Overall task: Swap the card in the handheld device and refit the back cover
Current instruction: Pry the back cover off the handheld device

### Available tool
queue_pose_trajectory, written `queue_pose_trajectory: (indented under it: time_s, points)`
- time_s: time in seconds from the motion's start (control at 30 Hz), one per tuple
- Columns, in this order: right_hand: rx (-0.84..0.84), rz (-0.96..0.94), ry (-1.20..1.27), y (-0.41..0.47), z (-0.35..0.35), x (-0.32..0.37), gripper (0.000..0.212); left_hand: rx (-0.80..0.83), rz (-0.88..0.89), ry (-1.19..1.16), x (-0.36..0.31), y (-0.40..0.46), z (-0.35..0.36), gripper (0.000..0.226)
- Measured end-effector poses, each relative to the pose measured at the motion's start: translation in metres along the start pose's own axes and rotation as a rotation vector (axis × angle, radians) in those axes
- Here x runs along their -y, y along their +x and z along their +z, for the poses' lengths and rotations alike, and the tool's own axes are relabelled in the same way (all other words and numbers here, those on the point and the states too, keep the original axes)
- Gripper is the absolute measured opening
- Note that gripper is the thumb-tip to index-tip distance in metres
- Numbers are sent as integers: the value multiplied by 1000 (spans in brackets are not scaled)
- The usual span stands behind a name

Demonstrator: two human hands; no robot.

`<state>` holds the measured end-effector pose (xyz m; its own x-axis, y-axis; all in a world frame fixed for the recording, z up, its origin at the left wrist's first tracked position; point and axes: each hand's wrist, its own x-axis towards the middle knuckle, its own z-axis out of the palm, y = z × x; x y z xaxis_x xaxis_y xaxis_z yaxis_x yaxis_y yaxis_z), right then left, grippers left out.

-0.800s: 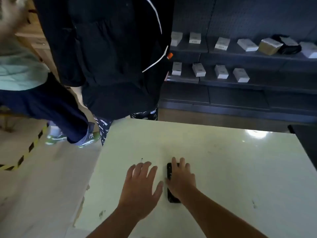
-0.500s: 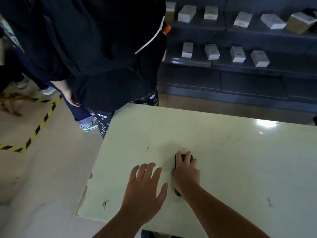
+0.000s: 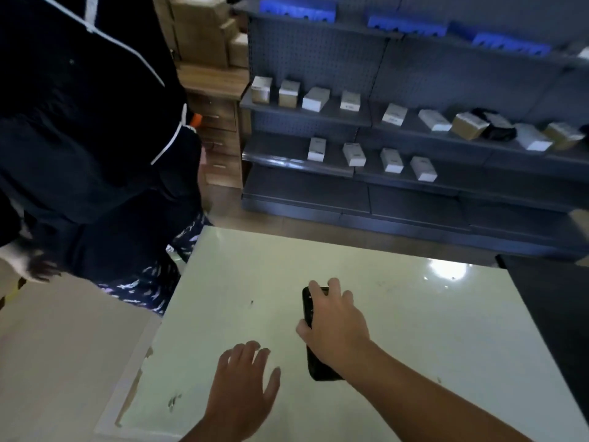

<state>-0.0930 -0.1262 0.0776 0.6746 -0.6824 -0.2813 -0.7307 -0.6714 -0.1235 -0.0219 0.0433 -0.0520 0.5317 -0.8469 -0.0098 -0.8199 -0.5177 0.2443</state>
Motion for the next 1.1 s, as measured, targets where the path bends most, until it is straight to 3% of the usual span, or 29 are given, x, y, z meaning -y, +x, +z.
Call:
queue_pose_trajectory:
  time_s: [0.1, 0.17, 0.27, 0.33, 0.4, 0.5, 0.57, 0.77, 1.1]
  points:
    - [-53, -33, 5, -26, -37, 5, 59, 56, -139, -135, -5, -3, -3, 42]
    - [-76, -52, 12, -41, -51, 8, 58, 159, -348, -371, -15, 3, -11, 35]
    - [-75, -75, 25, -62, -58, 13, 55, 440, -661, -1115, -43, 11, -46, 48]
    - [-72, -81, 40, -72, -54, 15, 56, 516, -676, -1651, -67, 9, -73, 56]
    - [-64, -81, 56, -82, -46, 16, 56, 538, -707, -1905, -86, 3, -95, 62]
    - [-56, -77, 72, -93, -33, 11, 54, 614, -815, -1959, -102, -8, -107, 68]
    - [-50, -97, 97, -97, -27, 3, 56, 573, -828, -1989, -105, -12, -103, 66]
    - [15, -174, 187, -97, -28, -20, 64, 507, -697, -2023, -114, -21, -105, 57]
    - [-60, -241, 203, -94, -38, -36, 39, 449, -610, -1955, -115, -29, -105, 62]
